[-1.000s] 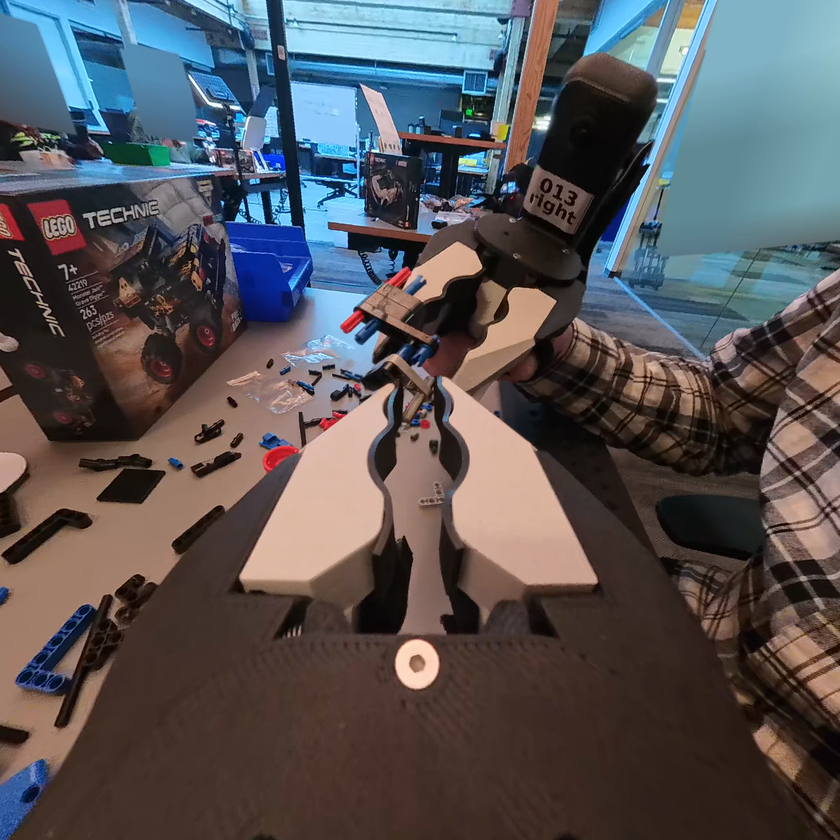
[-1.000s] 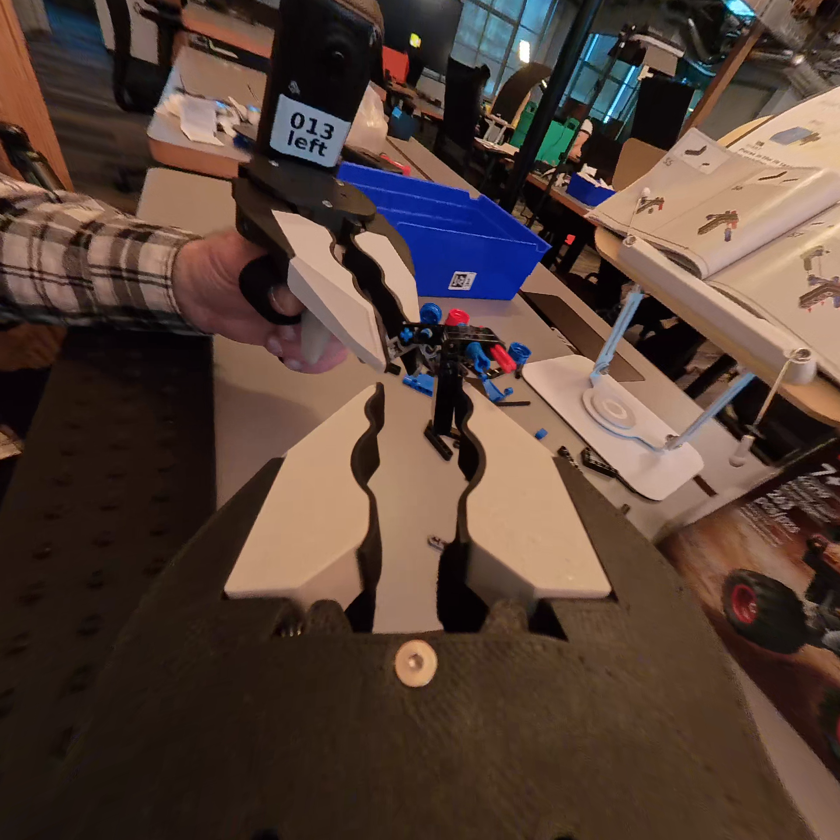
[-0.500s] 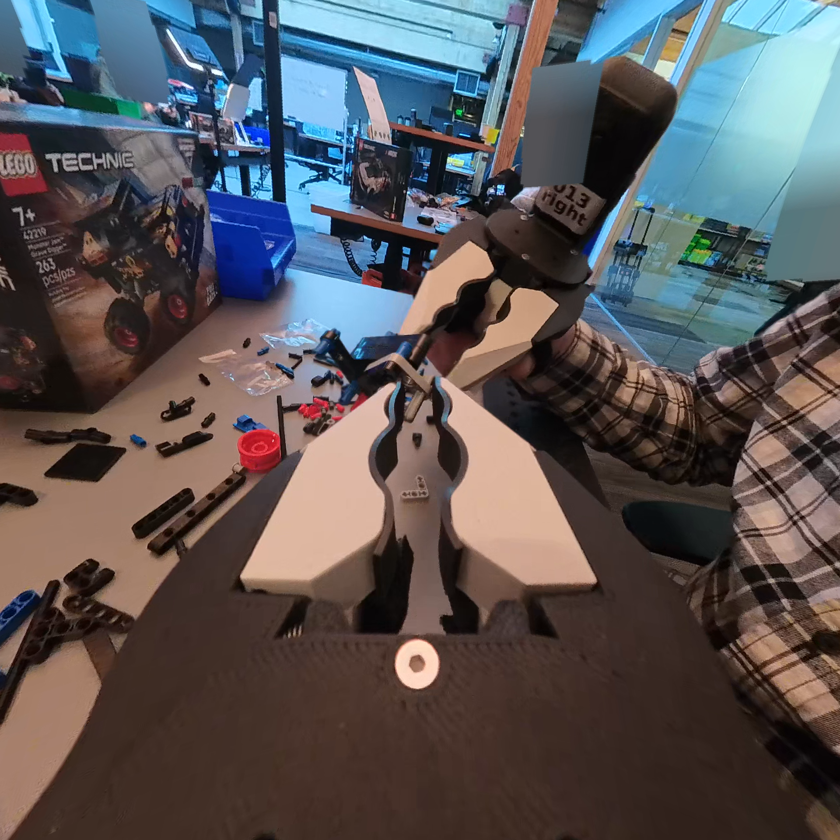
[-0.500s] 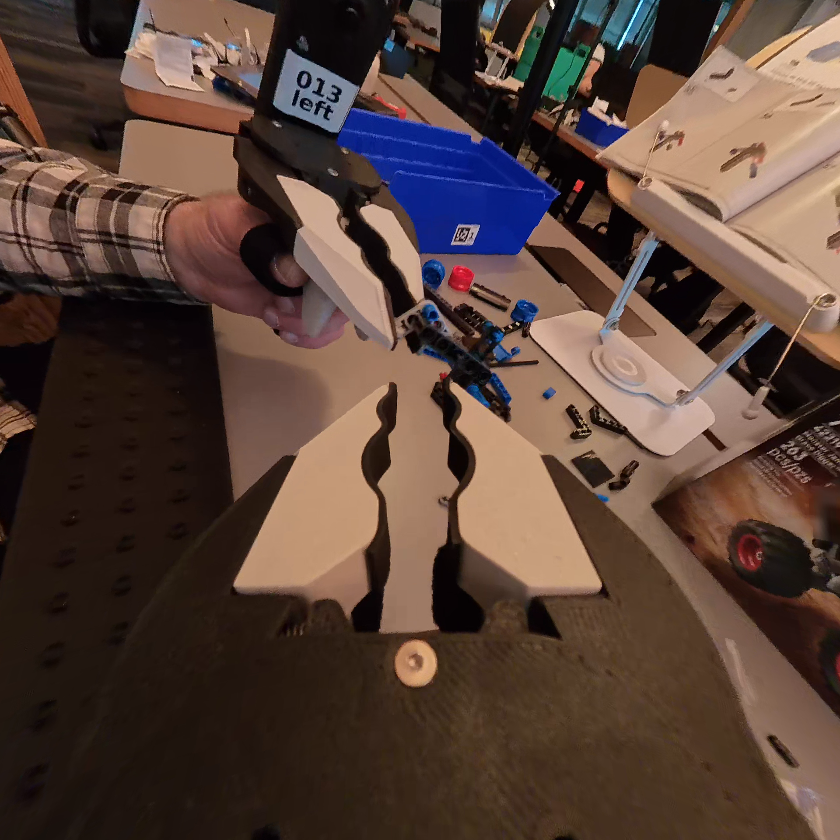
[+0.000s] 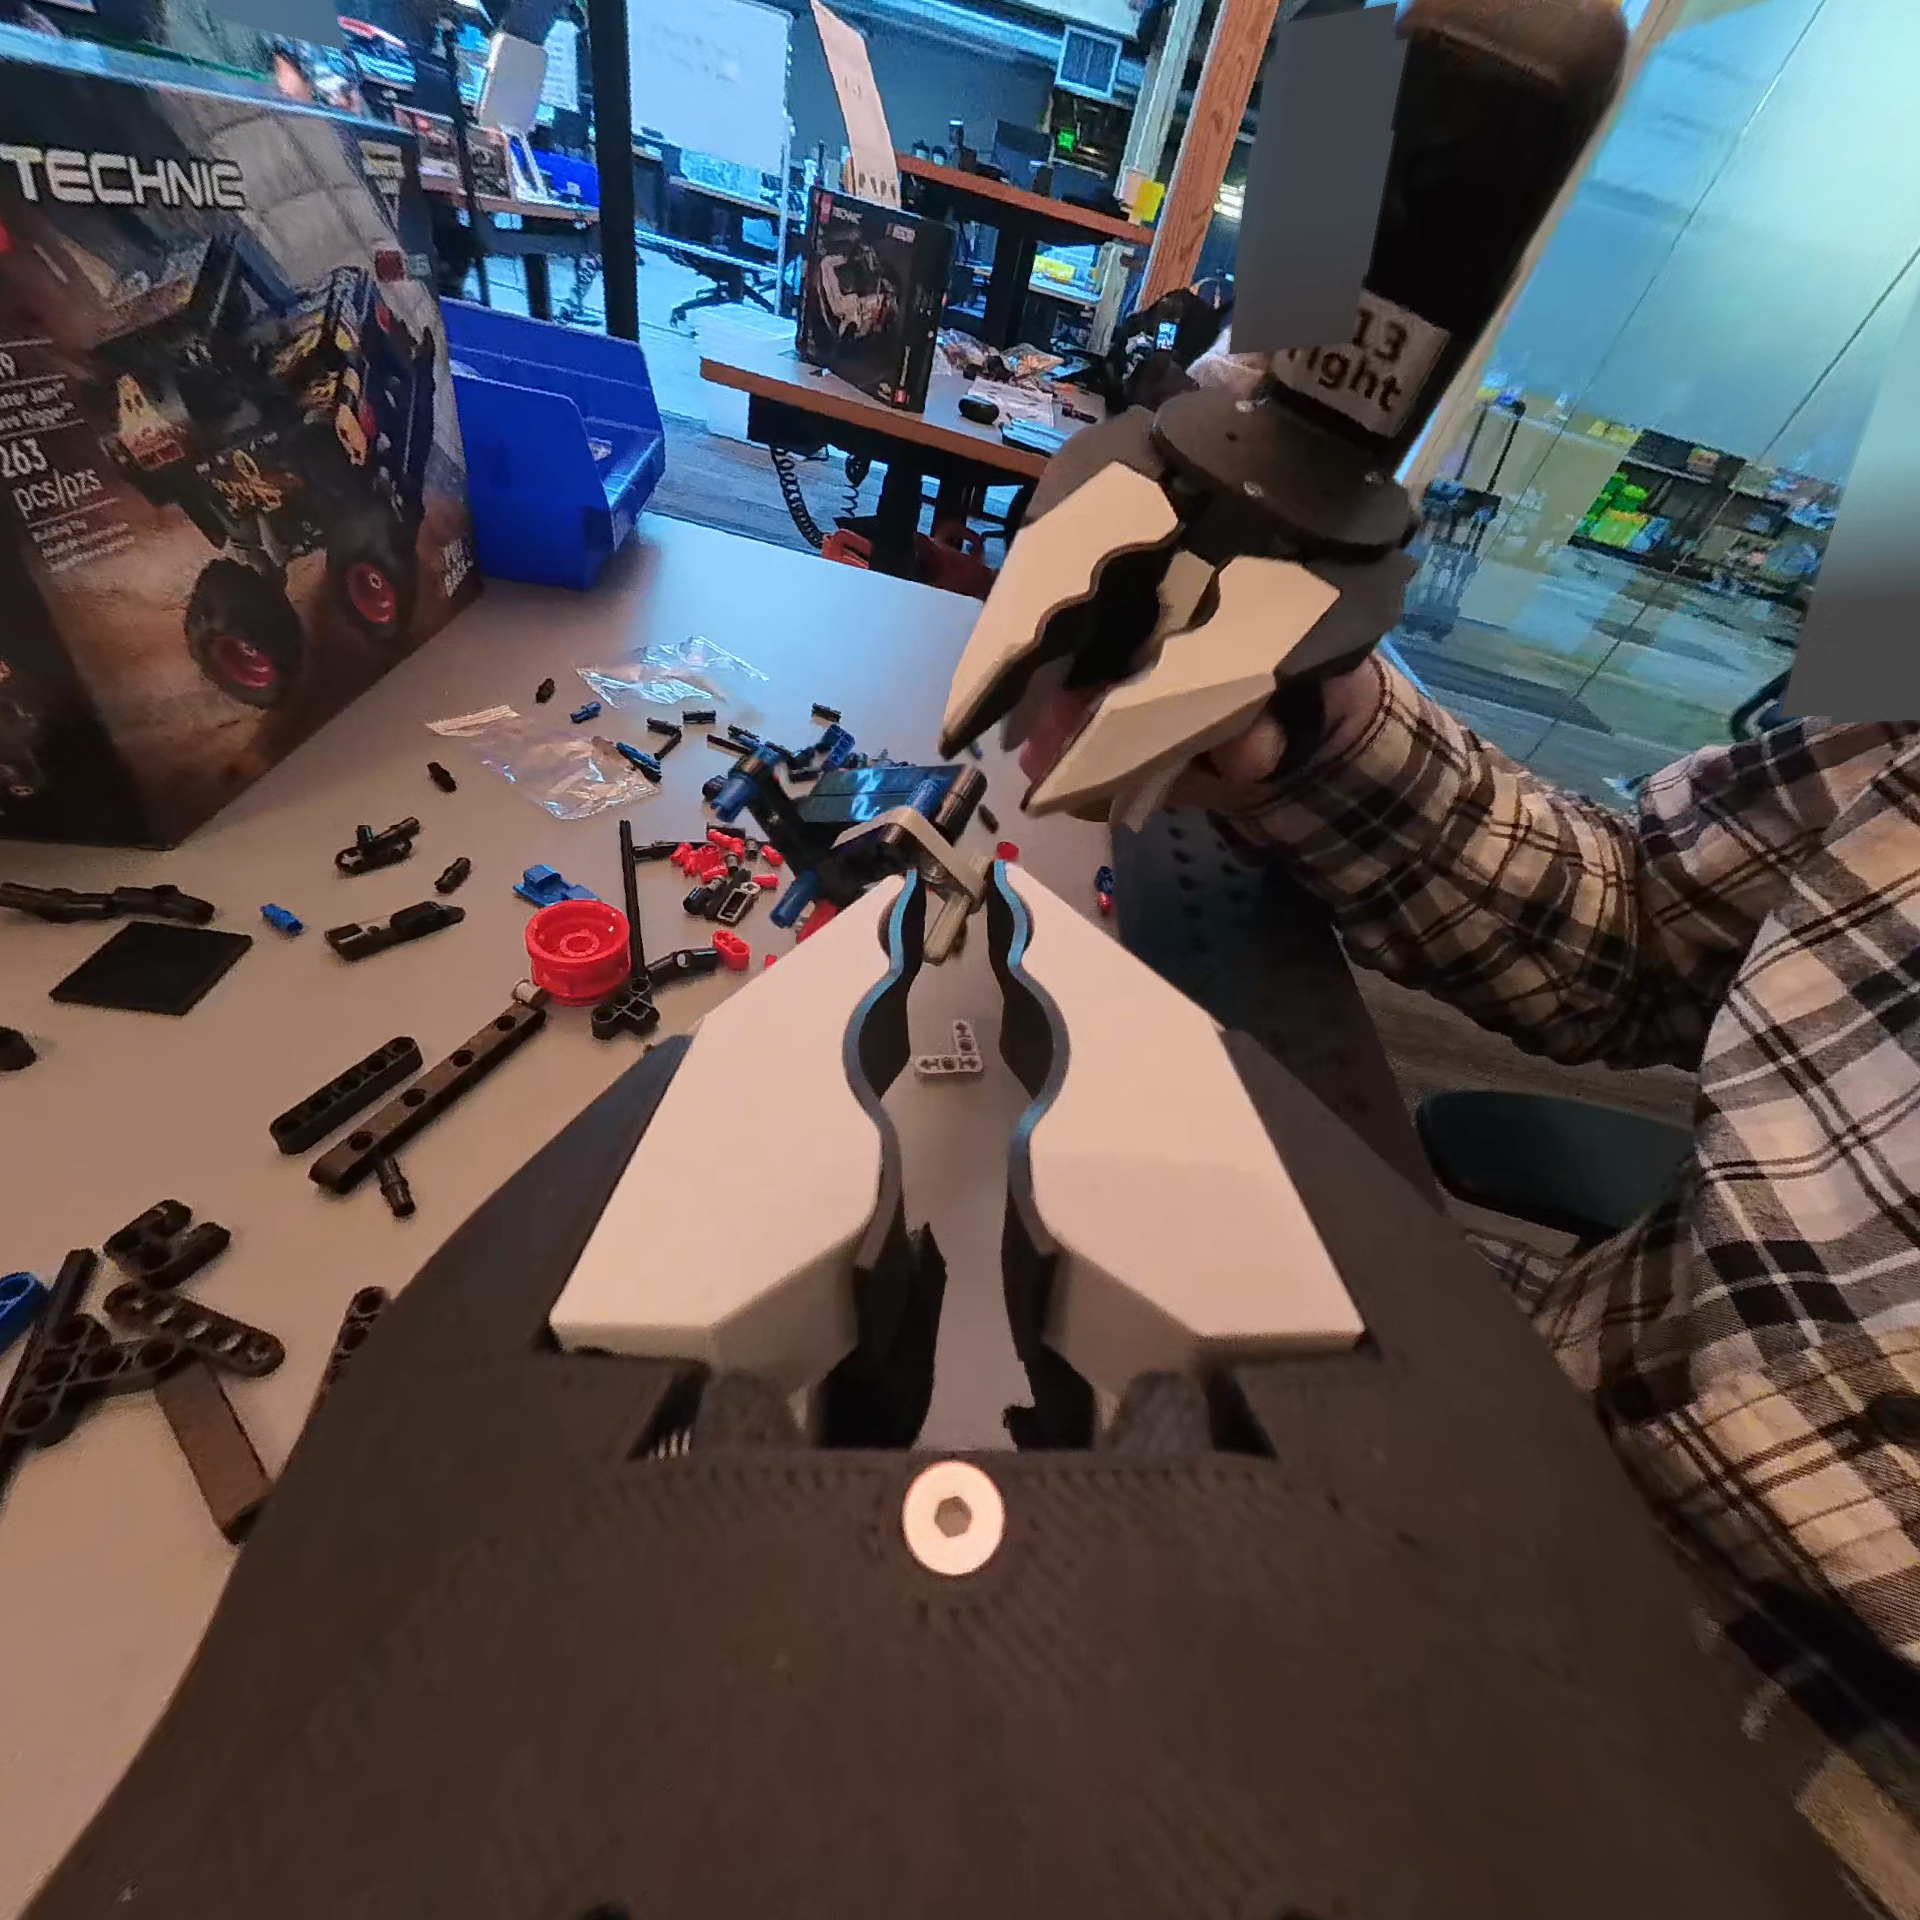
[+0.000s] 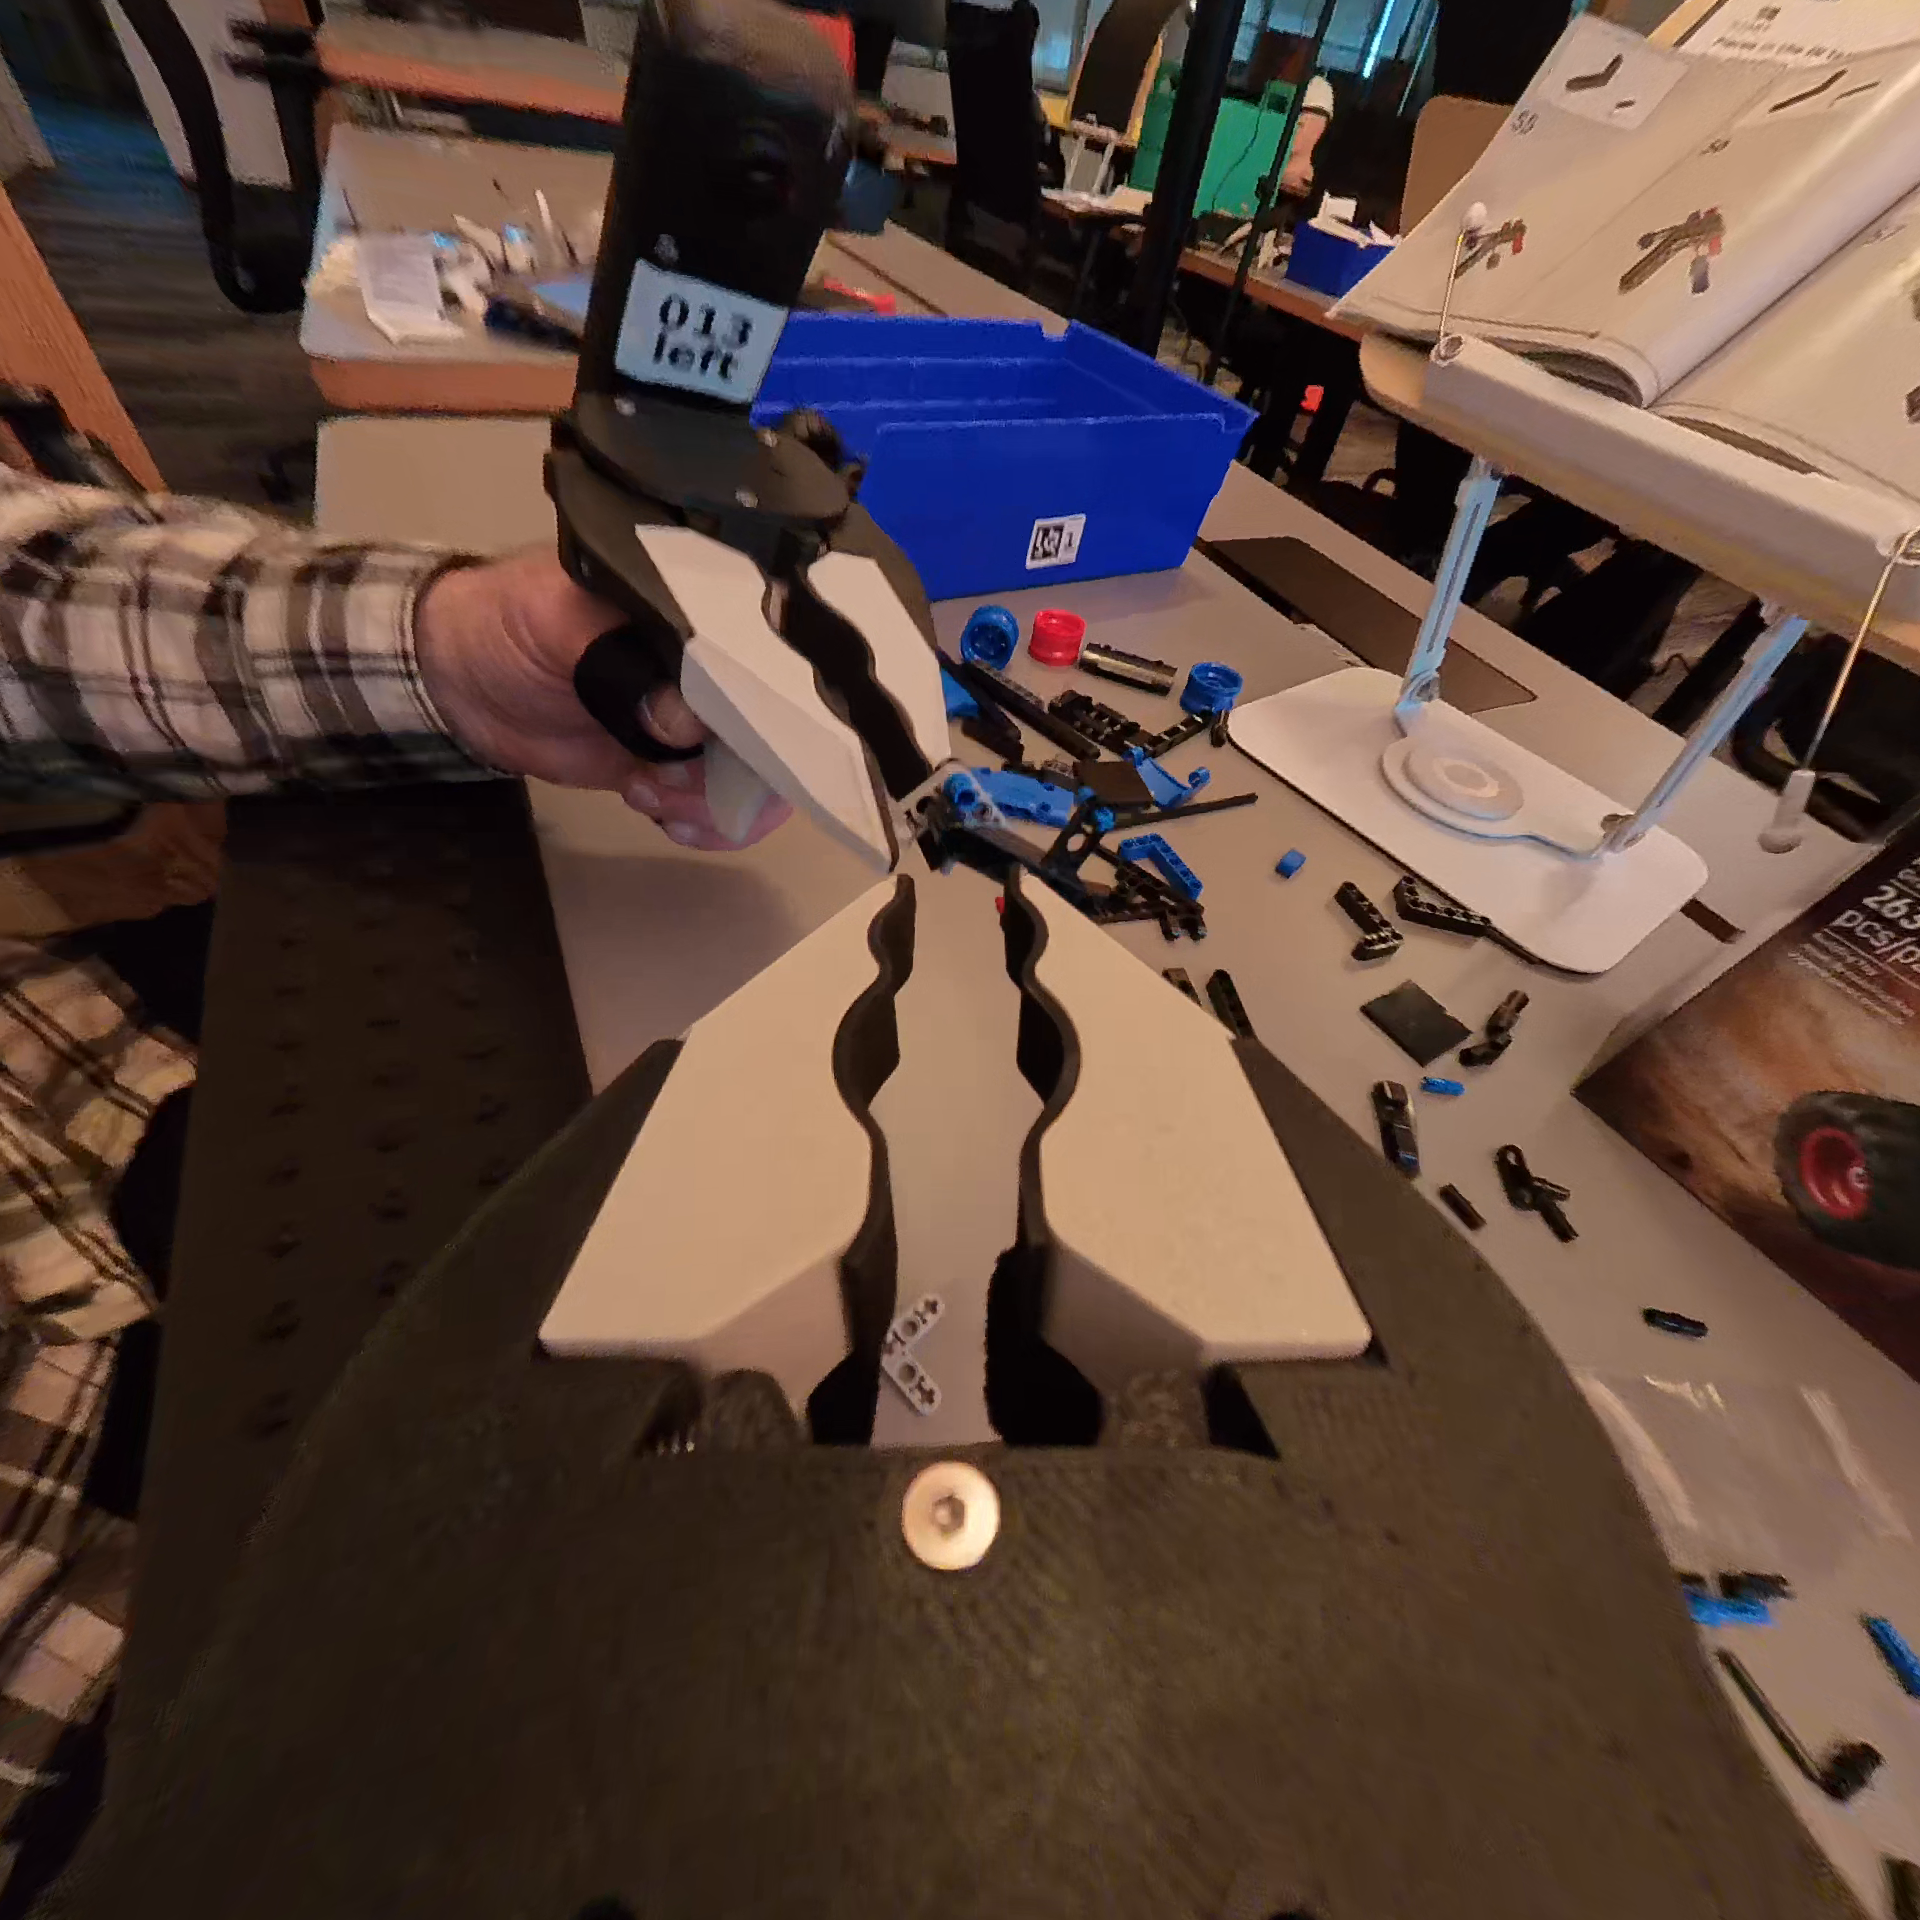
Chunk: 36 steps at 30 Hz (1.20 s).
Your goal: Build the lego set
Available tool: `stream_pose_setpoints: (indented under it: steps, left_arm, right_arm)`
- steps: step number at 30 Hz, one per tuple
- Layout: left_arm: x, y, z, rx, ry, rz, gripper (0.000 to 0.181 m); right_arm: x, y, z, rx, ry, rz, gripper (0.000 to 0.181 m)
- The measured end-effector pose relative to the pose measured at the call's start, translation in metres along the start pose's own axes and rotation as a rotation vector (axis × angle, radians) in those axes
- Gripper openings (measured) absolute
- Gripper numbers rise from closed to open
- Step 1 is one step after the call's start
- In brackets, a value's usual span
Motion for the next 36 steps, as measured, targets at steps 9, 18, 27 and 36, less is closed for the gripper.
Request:
stream_pose_setpoints:
  steps: [9, 18, 27, 36]
  left_arm:
    - [0.002, -0.001, -0.004, -0.007, 0.042, -0.002, 0.009]
    - [-0.005, -0.006, -0.001, -0.09, 0.111, -0.058, 0.009]
    - [-0.004, -0.007, 0.003, -0.13, 0.13, -0.059, 0.009]
    - [-0.004, -0.007, 0.003, -0.155, 0.169, -0.038, 0.008]
  right_arm:
    - [0.016, -0.006, 0.007, -0.336, 0.085, 0.123, 0.014]
    - [0.006, -0.013, 0.009, -0.457, 0.103, 0.066, 0.007]
    - [0.003, -0.015, -0.009, -0.13, -0.007, -0.055, 0.005]
    - [0.003, -0.013, -0.012, -0.111, -0.073, -0.112, 0.005]
Point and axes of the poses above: each gripper's, where its closed fingertips meet, x out along the fingers, y out of its underside, z = x × y across the jaws, the point moved 9 cm from there along -x, back along the fingers, and after that the axes turned 8 degrees about -y, right-handed, at the moved point
